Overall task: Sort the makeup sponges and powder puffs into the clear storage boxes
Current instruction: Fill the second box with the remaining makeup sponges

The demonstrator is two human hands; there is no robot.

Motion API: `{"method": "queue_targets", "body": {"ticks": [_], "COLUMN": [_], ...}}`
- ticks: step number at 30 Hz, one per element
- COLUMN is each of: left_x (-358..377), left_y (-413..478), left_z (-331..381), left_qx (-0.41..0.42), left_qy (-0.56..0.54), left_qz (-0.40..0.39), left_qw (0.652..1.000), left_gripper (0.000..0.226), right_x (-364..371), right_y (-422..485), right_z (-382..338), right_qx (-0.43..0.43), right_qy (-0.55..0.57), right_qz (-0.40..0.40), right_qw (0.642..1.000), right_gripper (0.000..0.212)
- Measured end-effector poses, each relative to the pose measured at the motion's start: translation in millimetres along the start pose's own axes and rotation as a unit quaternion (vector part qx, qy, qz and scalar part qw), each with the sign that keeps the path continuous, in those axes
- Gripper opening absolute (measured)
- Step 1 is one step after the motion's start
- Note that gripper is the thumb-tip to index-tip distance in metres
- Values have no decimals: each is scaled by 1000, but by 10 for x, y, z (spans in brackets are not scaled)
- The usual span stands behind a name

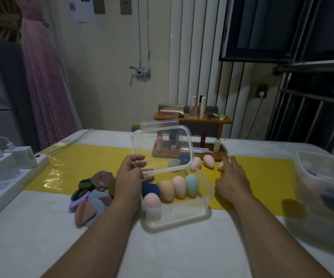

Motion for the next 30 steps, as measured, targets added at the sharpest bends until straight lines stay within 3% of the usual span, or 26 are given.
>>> {"method": "queue_targets", "body": {"ticks": [2, 7, 12, 15, 19, 21, 25, 30], "left_x": [-5, -3, -2, 6, -2, 1, 3, 5], "left_y": [0, -6, -27, -35, -23, -16, -13, -17], "left_z": [14, 10, 28, 33, 25, 19, 19, 23], "left_qx": [2, -2, -6, -7, -7, -6, -6, -5], "left_qy": [3, 5, 2, 2, 1, 2, 1, 2], "left_qz": [0, -2, -1, 1, 3, 1, -1, -3], "left_qw": [1000, 1000, 1000, 1000, 1000, 1000, 1000, 1000], "left_gripper": [49, 49, 48, 48, 48, 48, 48, 48], "right_x": [63, 60, 13, -27, -140, -236, -437, -567], "right_y": [14, -10, -30, -53, -67, -101, -214, -423], "right_z": [8, 31, 52, 47, 2, -45, -208, -484], "right_qx": [9, 33, 72, 74, 60, 42, -27, -131], "right_qy": [-5, -38, -39, -17, 26, 107, 234, 305], "right_qz": [-40, -32, 0, 18, 102, 148, 184, 156], "right_qw": [999, 998, 997, 997, 993, 982, 954, 931], "right_gripper": [77, 74, 43, 39, 18, 9, 12, 22]}}
Point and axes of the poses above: each hand's wrist, its own y-axis towards the middle knuckle, its own x-axis out of the palm, z = x × y, the point moved 5 cm from there along y, towards the middle knuckle, and after that the axes turned 6 degrees about -y, right-handed, at the moved point
